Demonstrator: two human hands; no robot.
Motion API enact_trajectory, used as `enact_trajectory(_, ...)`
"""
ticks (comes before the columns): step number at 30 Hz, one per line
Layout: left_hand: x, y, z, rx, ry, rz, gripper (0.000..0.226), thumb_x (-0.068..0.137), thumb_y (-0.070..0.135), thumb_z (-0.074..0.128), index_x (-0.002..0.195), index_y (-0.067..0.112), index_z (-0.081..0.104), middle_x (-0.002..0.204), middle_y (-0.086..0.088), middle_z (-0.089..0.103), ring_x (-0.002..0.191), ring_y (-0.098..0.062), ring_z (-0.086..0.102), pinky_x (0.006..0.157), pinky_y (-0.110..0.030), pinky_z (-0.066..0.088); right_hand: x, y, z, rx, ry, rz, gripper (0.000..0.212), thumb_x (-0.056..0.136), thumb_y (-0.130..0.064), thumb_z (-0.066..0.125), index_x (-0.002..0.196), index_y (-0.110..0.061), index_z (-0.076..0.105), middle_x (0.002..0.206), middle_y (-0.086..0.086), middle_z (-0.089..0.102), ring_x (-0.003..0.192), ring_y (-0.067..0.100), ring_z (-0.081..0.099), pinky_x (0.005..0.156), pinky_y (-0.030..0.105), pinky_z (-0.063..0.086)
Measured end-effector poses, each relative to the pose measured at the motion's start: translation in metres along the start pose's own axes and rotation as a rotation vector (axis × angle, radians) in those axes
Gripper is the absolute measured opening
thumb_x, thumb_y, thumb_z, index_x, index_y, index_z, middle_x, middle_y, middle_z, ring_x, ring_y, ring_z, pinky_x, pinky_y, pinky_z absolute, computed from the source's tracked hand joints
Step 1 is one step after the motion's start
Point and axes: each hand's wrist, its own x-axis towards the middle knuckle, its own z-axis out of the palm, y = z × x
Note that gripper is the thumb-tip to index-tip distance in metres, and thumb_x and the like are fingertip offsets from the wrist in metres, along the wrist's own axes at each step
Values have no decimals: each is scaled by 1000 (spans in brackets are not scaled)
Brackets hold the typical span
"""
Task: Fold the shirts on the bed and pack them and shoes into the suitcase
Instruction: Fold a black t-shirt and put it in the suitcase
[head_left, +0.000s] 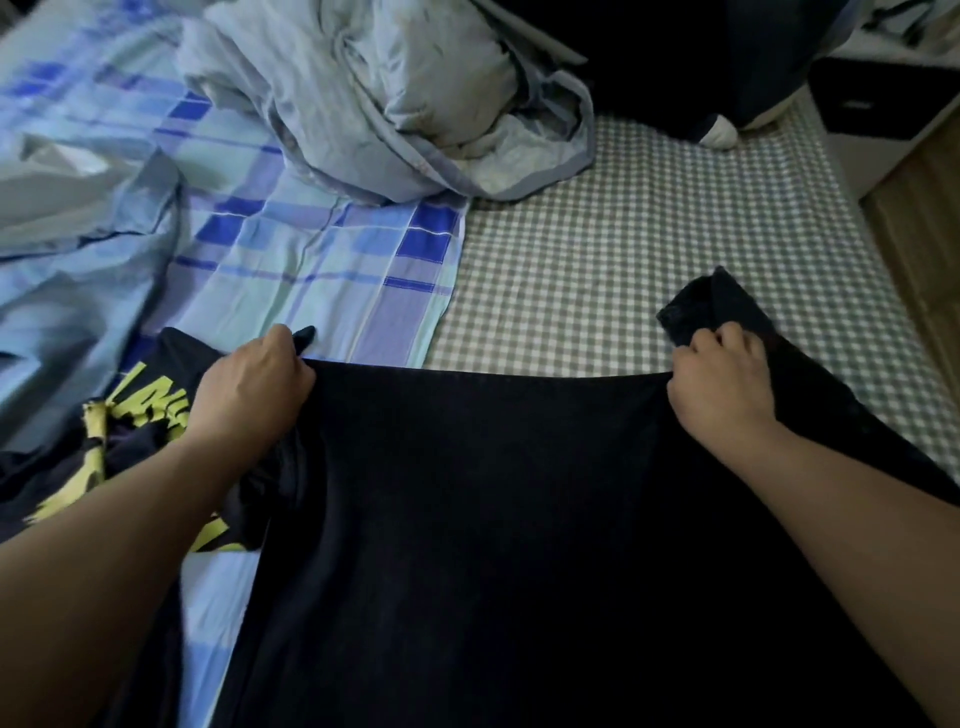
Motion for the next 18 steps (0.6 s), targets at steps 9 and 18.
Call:
enact_trajectory(9, -7, -2, 54, 251, -72, 62, 18, 92, 8, 52, 110, 10, 52, 108, -19, 54, 102, -43, 51, 83, -52, 40, -23, -18, 46, 213, 311, -367, 22, 81, 3, 69, 94, -9, 56, 89, 6, 53, 82, 24, 46, 70, 36, 40)
enact_trajectory(18, 3, 2, 29, 333, 10, 67, 17, 80, 0, 62, 91, 8, 52, 91, -17, 61, 91, -41, 57, 71, -43, 30, -2, -4, 30, 30, 183, -260, 28, 70, 1, 80, 71, -10, 55, 70, 6, 55, 71, 24, 51, 61, 37, 40)
